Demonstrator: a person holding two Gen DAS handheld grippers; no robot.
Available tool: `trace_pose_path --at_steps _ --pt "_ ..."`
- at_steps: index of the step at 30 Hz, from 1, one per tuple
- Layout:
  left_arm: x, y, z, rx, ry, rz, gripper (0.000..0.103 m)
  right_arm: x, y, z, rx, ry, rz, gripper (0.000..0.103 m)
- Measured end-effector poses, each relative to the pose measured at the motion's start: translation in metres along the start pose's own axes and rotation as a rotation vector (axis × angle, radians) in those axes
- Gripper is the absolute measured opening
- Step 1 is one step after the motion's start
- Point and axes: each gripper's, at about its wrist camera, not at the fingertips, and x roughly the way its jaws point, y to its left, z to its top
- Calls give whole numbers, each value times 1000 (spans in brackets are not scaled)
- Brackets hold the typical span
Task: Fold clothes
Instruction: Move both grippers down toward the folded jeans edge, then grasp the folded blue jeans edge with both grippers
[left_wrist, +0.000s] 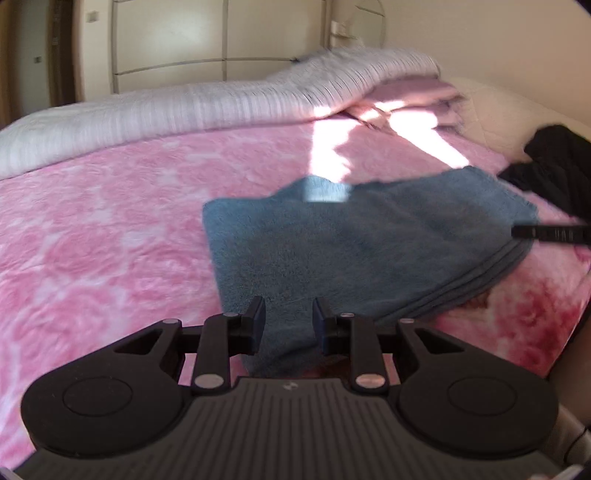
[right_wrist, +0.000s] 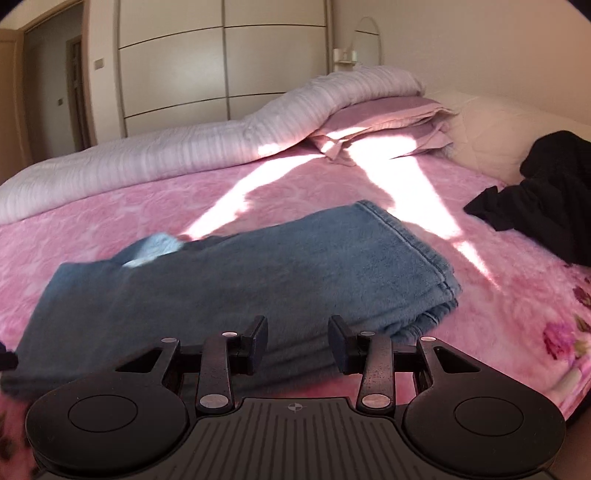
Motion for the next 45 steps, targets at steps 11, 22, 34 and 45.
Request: trace_pose_path --at_steps 11,22,34,45 --pt "54 60 77 38 49 -191 21 23 44 0 -71 26 -243 42" --pt "127 64 130 314 325 -223 14 31 54 39 86 206 -383 42" --pt "143 99 153 655 436 -510 13 -28 126 8 848 286 -621 42" --pt "166 168 161 308 794 -529 26 -84 228 -80 1830 97 -383 42"
